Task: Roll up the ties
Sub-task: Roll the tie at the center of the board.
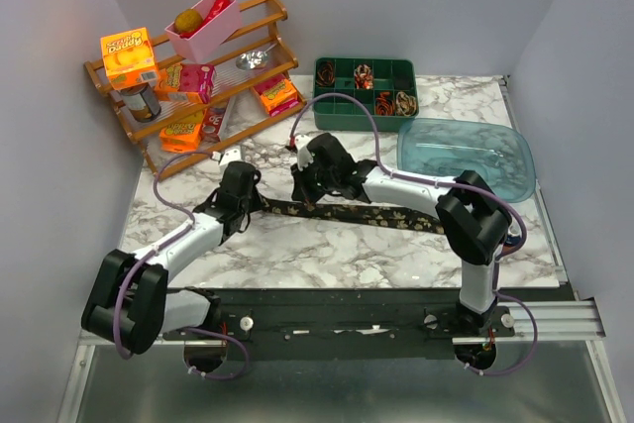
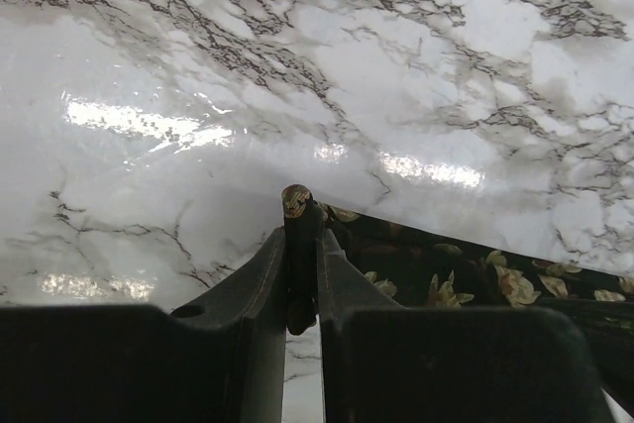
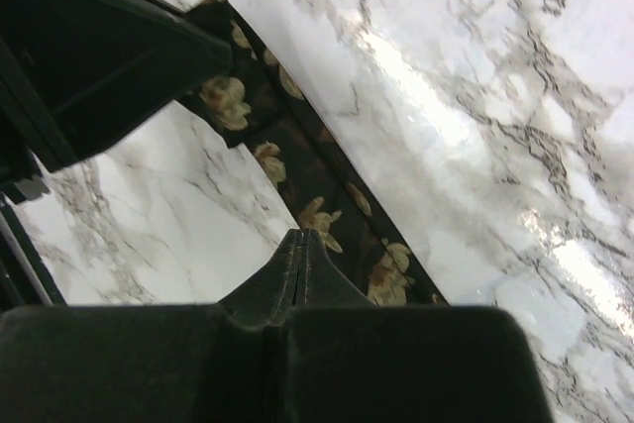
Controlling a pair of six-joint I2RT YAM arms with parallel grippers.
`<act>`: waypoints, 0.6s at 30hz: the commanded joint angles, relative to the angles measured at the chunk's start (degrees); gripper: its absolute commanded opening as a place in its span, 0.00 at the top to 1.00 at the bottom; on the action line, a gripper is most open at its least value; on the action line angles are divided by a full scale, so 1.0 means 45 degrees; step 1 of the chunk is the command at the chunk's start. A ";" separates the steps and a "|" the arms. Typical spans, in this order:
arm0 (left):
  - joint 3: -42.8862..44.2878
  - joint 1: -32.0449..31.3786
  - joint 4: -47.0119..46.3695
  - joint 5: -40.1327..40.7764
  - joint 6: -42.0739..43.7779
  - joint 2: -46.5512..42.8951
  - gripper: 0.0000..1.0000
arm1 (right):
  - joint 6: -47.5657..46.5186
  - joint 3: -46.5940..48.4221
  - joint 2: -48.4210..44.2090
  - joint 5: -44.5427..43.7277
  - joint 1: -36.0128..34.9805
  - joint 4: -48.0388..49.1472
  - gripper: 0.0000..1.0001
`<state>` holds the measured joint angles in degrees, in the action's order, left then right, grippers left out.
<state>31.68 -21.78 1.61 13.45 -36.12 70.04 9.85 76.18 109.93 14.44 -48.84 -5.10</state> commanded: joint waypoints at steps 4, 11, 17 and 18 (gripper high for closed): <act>0.0809 -0.0315 0.0872 0.1325 0.0585 0.0879 1.00 | -0.0020 -0.0620 0.0044 -0.0513 0.0247 -0.0096 0.99; 0.1435 -0.1058 0.1205 0.2439 0.0663 0.1583 1.00 | 0.0077 -0.0894 0.0102 -0.0630 0.0482 -0.0155 0.99; 0.1865 -0.1839 0.1459 0.3200 0.0644 0.2111 1.00 | 0.0194 -0.1070 0.0083 -0.0688 0.0677 -0.0213 0.99; 0.1924 -0.1936 0.1498 0.3318 0.0624 0.2169 1.00 | 0.0195 -0.1070 0.0122 -0.0611 0.0697 -0.0214 0.99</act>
<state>38.37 -28.62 6.66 22.81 -33.58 78.52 10.13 72.10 109.95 12.80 -46.33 -5.69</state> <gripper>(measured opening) 0.225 0.011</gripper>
